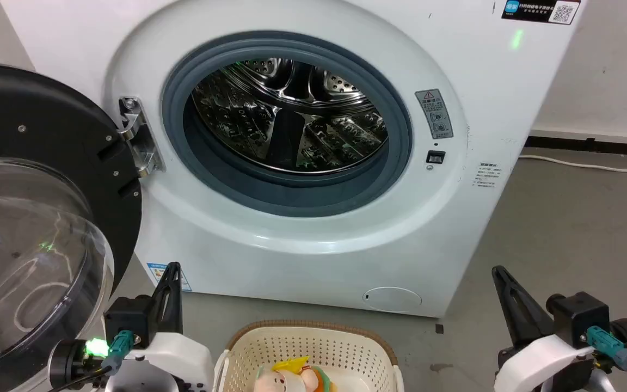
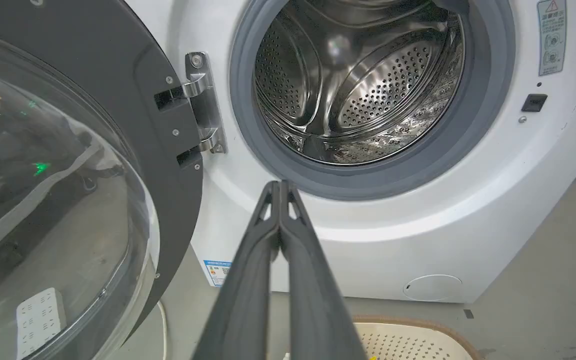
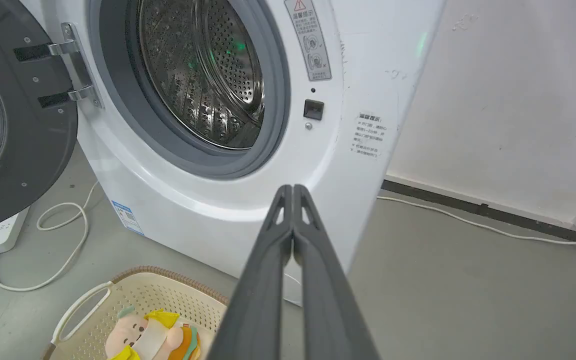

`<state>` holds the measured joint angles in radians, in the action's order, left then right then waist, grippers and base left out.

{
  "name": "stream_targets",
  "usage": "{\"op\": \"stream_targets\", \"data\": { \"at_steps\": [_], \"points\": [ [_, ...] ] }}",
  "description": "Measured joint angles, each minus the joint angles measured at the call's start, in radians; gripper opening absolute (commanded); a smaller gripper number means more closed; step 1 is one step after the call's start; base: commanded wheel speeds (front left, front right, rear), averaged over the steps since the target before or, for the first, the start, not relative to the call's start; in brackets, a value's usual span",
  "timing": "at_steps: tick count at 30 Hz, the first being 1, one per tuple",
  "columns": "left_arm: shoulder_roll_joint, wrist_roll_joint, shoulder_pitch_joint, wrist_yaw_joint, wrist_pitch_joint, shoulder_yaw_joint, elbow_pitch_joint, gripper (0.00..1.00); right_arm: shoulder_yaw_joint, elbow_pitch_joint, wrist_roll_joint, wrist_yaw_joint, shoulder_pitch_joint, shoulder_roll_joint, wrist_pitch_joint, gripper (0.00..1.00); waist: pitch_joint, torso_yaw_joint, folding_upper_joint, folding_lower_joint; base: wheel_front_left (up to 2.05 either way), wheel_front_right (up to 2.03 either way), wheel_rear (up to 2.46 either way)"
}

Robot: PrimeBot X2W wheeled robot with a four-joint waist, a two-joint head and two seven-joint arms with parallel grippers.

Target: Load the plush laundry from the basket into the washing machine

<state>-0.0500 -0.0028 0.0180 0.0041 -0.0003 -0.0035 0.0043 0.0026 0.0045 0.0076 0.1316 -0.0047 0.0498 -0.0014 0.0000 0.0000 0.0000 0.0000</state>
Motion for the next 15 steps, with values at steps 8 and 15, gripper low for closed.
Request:
{"op": "stream_targets", "data": {
  "at_steps": [8,15],
  "points": [
    [0.000,0.000,0.000,0.000,0.000,0.000,0.000,0.00,0.000,0.000,0.000,0.000,0.000,0.000,0.000,0.00,0.000,0.000,0.0000,0.0000,0.00,0.00,0.00],
    [0.000,0.000,0.000,0.000,0.000,0.000,0.000,0.00,0.000,0.000,0.000,0.000,0.000,0.000,0.000,0.00,0.000,0.000,0.0000,0.0000,0.00,0.00,0.00]
  ]
}}
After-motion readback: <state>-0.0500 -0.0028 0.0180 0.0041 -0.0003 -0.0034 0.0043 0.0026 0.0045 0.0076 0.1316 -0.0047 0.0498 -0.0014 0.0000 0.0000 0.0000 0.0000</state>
